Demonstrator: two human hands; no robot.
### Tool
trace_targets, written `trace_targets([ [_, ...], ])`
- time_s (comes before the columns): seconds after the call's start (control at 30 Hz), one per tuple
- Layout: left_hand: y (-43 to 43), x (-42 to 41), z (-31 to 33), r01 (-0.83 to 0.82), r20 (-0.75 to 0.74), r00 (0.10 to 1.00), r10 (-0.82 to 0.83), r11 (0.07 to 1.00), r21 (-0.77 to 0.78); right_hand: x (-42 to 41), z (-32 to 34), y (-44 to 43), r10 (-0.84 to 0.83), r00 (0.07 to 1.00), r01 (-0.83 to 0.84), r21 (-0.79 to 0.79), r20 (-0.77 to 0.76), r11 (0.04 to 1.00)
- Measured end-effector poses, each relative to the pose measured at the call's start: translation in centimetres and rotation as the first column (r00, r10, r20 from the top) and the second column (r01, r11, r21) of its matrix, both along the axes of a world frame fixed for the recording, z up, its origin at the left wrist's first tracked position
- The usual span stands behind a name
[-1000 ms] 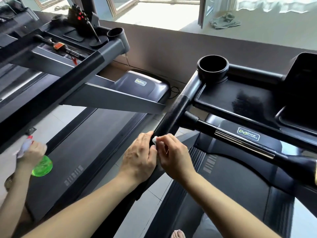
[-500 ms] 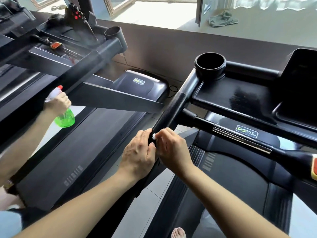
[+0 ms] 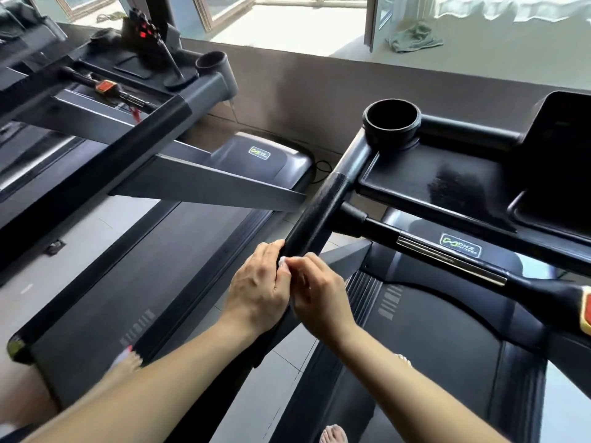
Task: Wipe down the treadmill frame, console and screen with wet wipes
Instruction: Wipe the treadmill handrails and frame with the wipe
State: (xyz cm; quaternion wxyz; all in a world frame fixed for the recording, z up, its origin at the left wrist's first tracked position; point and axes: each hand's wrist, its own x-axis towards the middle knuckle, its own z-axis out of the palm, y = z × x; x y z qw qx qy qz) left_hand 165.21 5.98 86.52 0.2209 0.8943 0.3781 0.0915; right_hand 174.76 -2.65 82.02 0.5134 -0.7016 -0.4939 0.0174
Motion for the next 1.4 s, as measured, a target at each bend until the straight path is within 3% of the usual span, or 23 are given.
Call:
trace_targets([
  [0.27, -0.1, 0.0, 0.1, 0.007, -0.005, 1.000, -0.007, 1.000, -0.007, 6.8, 0.1, 4.1, -0.301, 0.923, 0.303, -0.028, -0.240, 0.952],
  [0.5, -0.1, 0.1, 0.2, -0.002, 0.009, 1.000, 0.002, 1.000, -0.010, -0.6, -0.8, -0.1, -0.079, 0.969, 0.081, -0.001, -0.232, 0.997],
  [0.77, -0.3, 0.1, 0.3, -0.002, -0.014, 1.000, 0.001, 1.000, -0.015, 5.8, -0.2, 3.6, -0.273, 0.943, 0.277, -0.006, -0.188, 0.961],
  [1.0, 0.0, 0.1, -0.1, -0.002, -0.011, 1.000, 0.002, 1.000, -0.010, -1.3, -0.4, -0.2, -0.083, 0.975, 0.085, 0.001, -0.208, 0.996],
  [1.23, -0.2, 0.1, 0.1, 0.008, -0.001, 1.000, -0.008, 1.000, -0.003, 5.6, 0.0, 3.7, -0.332, 0.903, 0.339, -0.026, -0.272, 0.941],
  [1.4, -0.1, 0.0, -0.1, 0.001, 0.003, 1.000, -0.001, 1.000, 0.009, -0.2, -0.6, 0.3, -0.166, 0.948, 0.161, -0.040, -0.271, 0.986],
])
